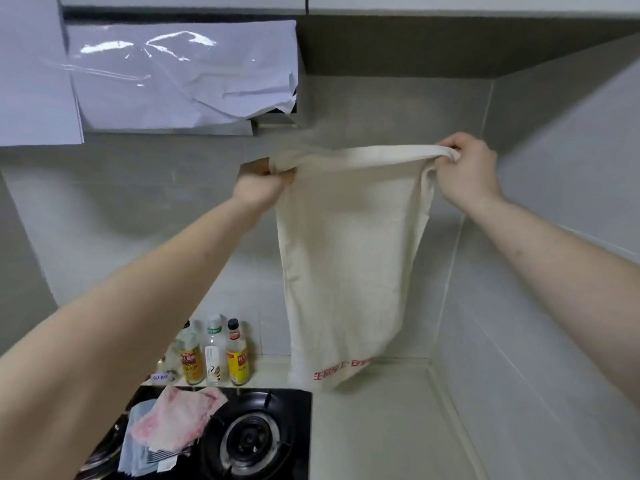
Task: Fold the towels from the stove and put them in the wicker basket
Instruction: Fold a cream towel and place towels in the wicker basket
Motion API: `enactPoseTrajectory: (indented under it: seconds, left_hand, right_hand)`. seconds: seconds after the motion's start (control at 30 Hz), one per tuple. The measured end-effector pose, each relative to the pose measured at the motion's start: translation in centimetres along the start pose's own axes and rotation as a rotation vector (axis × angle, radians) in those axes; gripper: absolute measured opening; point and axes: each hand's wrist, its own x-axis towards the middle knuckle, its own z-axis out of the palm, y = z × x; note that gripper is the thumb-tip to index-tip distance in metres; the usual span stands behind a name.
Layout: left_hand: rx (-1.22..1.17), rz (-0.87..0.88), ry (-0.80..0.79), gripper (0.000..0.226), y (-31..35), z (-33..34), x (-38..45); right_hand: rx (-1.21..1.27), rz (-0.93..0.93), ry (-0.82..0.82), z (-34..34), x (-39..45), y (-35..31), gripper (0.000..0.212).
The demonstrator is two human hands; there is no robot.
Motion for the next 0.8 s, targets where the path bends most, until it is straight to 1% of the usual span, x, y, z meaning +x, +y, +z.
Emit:
enactPoseTrajectory:
  seconds: [0.1, 0.17, 0.27, 0.3, 0.33, 0.43, 0.5, 0.57, 0.63, 0.73, 0.8]
  left_hand:
    - [0.007, 0.038, -0.034, 0.023, 1.3, -0.4, -1.6]
    - [0.035, 0.027, -0.068, 0.034, 1.3, -0.7, -3.2]
    - [0.068, -0.037, -0.148, 0.066, 0.0, -1.3, -6.3]
    - [0.082, -0.061, -0.175, 0.067, -0.6, -1.5, -7.4]
    - [0.098, -0.083, -0.192, 0.062, -1.4, -1.8, -8.4]
    - [0.144, -0.160, -0.219, 0.040, -3.3, -3.2, -12.1]
    - [0.196, -0.206, -0.254, 0.040, -4.4, -4.7, -14.8]
    - [0.243, -0.238, -0.291, 0.044, -5.0, -6.4, -17.9]
    - [0.288, -0.261, -0.374, 0.044, -5.9, -8.3, -21.4]
    - [0.325, -0.314, -0.532, 0.040, -7.7, -11.4, -26.7]
    - [0.356, -0.343, -0.639, 0.042, -8.7, -12.8, -30.2]
  right_hand:
    - [-0.012, -0.061, -0.003, -0.9, -0.4, 0.1, 0.028]
    - [0.013, -0.096, -0.015, -1.3, -1.5, 0.6, 0.024]
    - [0.036, -0.093, -0.077, -1.6, -4.2, 2.0, 0.012]
    - [0.024, -0.086, -0.108, -1.7, -5.3, 2.5, 0.007]
    - [0.009, -0.080, -0.139, -1.8, -6.6, 3.0, 0.004]
    - [0.038, -0.012, -0.229, -2.5, -10.8, 4.2, 0.013]
    - [0.134, 0.099, -0.332, -3.1, -13.7, 4.7, 0.013]
    - [0.329, 0.287, -0.456, -3.7, -16.8, 4.7, 0.010]
    - [0.510, 0.476, -0.589, -4.4, -20.3, 5.1, 0.012]
    - [0.628, 0.691, -0.802, -5.3, -26.1, 5.8, 0.041]
    - [0.684, 0.803, -0.881, -5.7, -30.0, 6.1, 0.052]
